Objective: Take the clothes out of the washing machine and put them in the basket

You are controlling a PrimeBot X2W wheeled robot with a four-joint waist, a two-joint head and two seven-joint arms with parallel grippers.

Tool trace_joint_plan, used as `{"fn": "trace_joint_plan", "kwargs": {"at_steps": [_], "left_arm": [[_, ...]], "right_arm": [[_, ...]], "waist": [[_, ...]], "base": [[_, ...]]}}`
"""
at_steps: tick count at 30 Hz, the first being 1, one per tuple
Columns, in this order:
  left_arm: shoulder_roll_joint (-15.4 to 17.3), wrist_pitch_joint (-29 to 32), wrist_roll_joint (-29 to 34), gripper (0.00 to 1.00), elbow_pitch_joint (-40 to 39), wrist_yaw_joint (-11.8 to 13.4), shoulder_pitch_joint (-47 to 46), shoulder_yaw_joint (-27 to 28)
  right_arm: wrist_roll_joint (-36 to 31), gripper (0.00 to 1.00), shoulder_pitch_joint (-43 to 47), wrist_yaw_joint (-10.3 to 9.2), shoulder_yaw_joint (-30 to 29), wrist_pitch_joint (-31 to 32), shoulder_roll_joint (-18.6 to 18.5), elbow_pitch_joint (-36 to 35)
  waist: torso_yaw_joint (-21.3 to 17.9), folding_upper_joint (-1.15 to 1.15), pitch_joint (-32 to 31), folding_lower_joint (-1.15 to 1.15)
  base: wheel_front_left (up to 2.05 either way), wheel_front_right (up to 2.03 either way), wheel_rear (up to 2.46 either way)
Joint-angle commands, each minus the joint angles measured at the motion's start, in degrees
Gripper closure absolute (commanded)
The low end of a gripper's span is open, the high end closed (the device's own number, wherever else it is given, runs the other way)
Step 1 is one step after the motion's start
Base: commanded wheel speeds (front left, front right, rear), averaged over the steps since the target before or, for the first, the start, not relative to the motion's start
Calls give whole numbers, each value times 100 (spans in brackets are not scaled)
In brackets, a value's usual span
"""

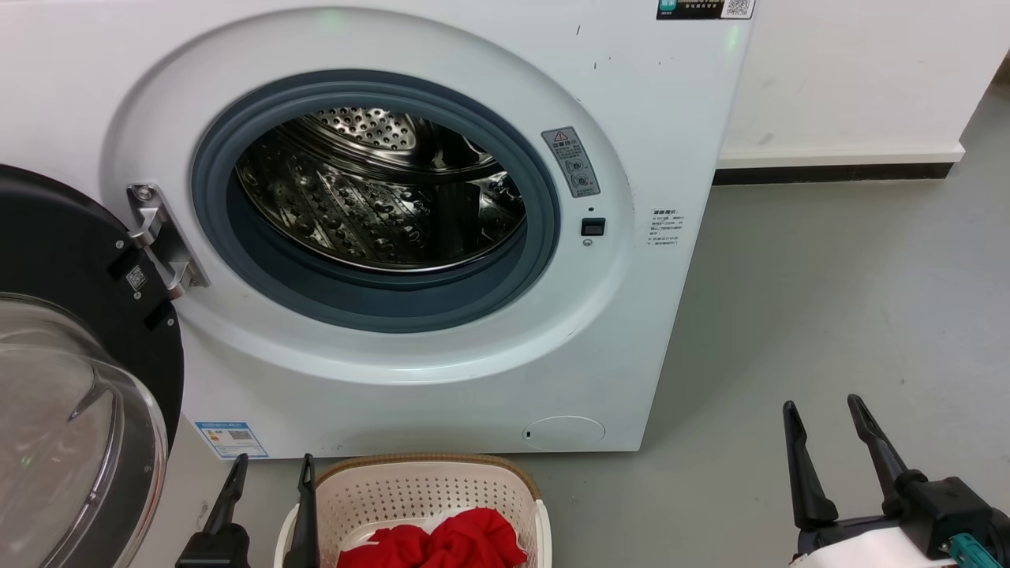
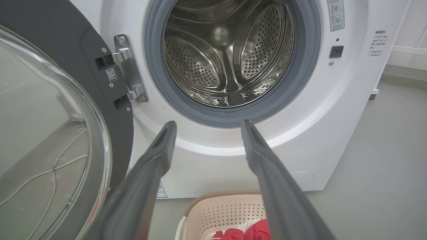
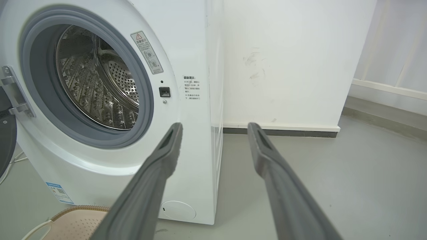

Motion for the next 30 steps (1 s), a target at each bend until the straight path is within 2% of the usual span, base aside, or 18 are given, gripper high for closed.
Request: {"fn": "trace_joint_plan", "kwargs": {"at_steps": [1, 8, 11, 12, 17, 22, 23, 30], "left_arm": [[-11, -15, -24, 0, 19, 43, -53, 23], [43, -15, 63, 0, 77, 151, -85, -19], [29, -15, -34, 0, 64, 83, -84, -22], [25, 1, -29, 100, 81, 95, -53, -11], [1, 76, -136, 100, 294, 75, -38, 22], [-10, 267, -768, 100, 379, 32, -180, 96], [-19, 362, -1261, 100, 390, 0, -241, 100], [-32, 518, -2056, 100, 417, -54, -350, 113]], "right_arm": [[16, 0, -2, -4, -2, -11, -1, 9], [2, 0, -27, -4, -27, -12, -1, 4], [-3, 0, -24, -4, -35, -11, -1, -1], [5, 100, -2, 1, -25, 0, 1, 14], [118, 100, 35, 1, 0, 22, 4, 174], [787, 100, -40, 1, 2, 141, -31, 217], [1287, 100, -114, 1, 4, 233, -58, 268], [2090, 100, -226, 0, 4, 383, -93, 342]], "waist": [[-3, 0, 7, 0], [3, 0, 23, 0], [12, 0, 25, 0], [11, 0, 26, 0], [13, 0, 28, 1], [22, 0, 35, 1], [29, 0, 40, 1], [41, 0, 49, 1]], "base": [[0, 0, 0], [0, 0, 0], [0, 0, 0], [0, 0, 0], [0, 0, 0], [0, 0, 0], [0, 0, 0], [0, 0, 0]]}}
